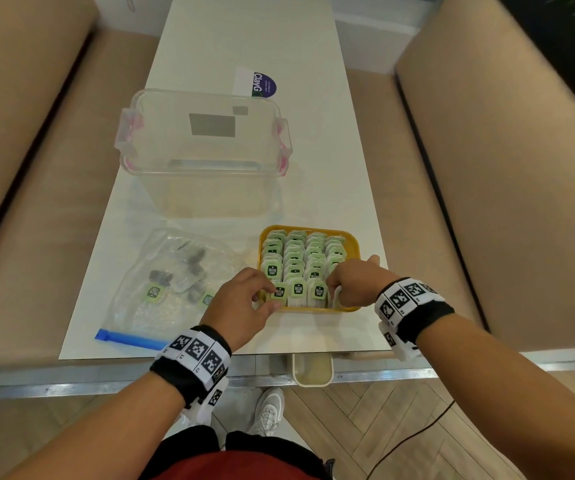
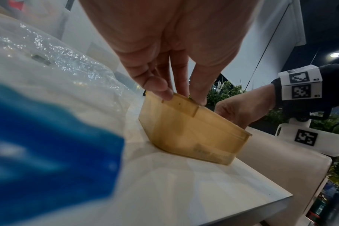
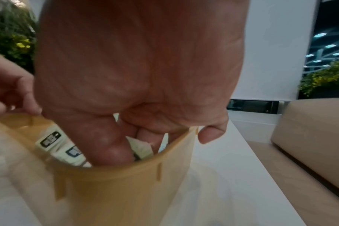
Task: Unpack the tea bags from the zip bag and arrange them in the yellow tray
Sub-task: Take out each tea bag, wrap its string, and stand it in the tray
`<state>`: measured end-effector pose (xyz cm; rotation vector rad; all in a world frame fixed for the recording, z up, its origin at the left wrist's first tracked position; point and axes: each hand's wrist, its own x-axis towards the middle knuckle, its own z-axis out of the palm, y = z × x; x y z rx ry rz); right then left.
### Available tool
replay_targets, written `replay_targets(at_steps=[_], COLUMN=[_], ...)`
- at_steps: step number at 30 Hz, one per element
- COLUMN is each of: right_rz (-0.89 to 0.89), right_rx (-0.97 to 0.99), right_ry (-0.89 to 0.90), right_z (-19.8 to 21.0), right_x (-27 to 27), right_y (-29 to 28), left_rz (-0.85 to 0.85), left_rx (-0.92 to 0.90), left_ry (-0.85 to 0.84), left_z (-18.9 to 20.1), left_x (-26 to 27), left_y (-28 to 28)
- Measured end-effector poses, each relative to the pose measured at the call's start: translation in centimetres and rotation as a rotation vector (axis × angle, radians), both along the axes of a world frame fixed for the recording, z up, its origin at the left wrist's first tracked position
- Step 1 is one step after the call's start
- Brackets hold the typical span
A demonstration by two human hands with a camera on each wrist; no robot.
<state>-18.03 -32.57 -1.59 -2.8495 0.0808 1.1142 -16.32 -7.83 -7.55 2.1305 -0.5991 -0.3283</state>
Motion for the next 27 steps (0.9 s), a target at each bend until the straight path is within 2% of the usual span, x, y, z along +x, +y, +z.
replay_targets(at_steps=[9, 15, 22, 27], right_rz=[0.079, 0.133, 0.106, 0.124], right_rx=[-0.13, -0.209, -0.238, -0.275], right_ry=[-0.006, -0.164, -0.247, -0.376], right_z=[-0.6, -1.7, -2.3, -2.8], right_x=[0.3, -0.6, -0.8, -0.8], right_y=[0.6, 0.4, 0.3, 0.0], left_rz=[0.001, 0.008, 0.002, 0.005], left_rx=[-0.002, 0.006, 0.007, 0.006], left_ry=[0.006, 0.011, 0.006, 0.004], left_z=[0.1, 0.1, 0.1, -0.1], left_x=[0.1, 0.2, 0.2, 0.2], left_y=[0.1, 0.0, 0.2, 0.2])
